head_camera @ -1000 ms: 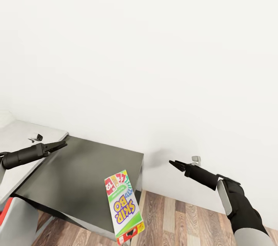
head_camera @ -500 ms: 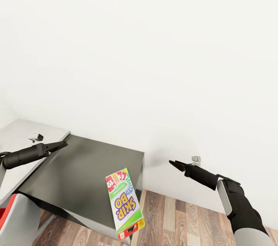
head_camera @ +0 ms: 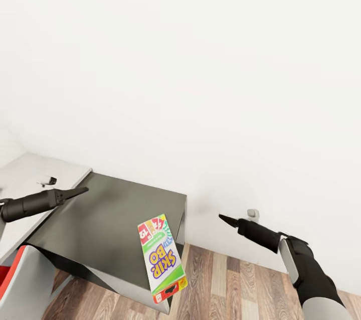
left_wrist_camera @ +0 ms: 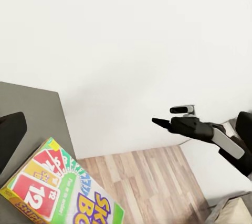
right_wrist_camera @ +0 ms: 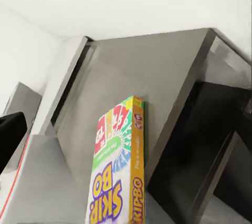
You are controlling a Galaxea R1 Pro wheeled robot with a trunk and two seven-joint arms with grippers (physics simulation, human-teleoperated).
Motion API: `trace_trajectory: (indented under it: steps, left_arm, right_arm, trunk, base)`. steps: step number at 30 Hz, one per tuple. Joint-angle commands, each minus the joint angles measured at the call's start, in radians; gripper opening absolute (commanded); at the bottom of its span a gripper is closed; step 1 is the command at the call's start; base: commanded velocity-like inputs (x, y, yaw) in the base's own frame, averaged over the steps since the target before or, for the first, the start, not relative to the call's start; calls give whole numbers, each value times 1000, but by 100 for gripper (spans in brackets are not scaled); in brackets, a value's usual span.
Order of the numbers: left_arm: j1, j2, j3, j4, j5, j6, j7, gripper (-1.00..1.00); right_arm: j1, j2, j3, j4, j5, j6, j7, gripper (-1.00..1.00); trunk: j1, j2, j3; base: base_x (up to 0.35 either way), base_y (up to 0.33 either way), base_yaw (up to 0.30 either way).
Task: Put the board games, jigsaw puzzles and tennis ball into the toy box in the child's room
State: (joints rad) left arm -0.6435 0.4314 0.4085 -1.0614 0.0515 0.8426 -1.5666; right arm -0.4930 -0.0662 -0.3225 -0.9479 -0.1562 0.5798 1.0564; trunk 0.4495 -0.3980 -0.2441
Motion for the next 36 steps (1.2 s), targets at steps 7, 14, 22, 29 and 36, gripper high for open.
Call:
trace_trajectory:
  steps: [7, 14, 22, 29, 36]
  left_arm:
    - [5, -3, 0, -14, -1, 16, -4, 100]
    - [6, -44, -17, -31, -1, 19, -4, 100]
    - [74, -91, -27, -219, -1, 120, -4, 100]
    - [120, -95, -28, -323, -1, 180, -4, 100]
    - [125, -103, -28, -336, -1, 200, -4, 100]
  right_arm:
    - [-11, 1, 3, 48, -4, 55, -56, 100]
    - [-16, 2, 1, 54, -15, 115, -131, 100]
    - [-16, 2, 4, 53, -98, 126, -179, 100]
    - [-19, 20, 7, 52, -108, 134, -212, 100]
    - [-31, 98, 8, 53, -107, 182, -286, 100]
  trunk:
    - [1, -2, -2]
    - [1, -2, -2]
    - [8, -16, -8]
    - [35, -65, -30]
    - [62, -114, -52]
  base:
    - [-45, 0, 0]
    - [-7, 0, 0]
    - [0, 0, 0]
    - [0, 0, 0]
    - [0, 0, 0]
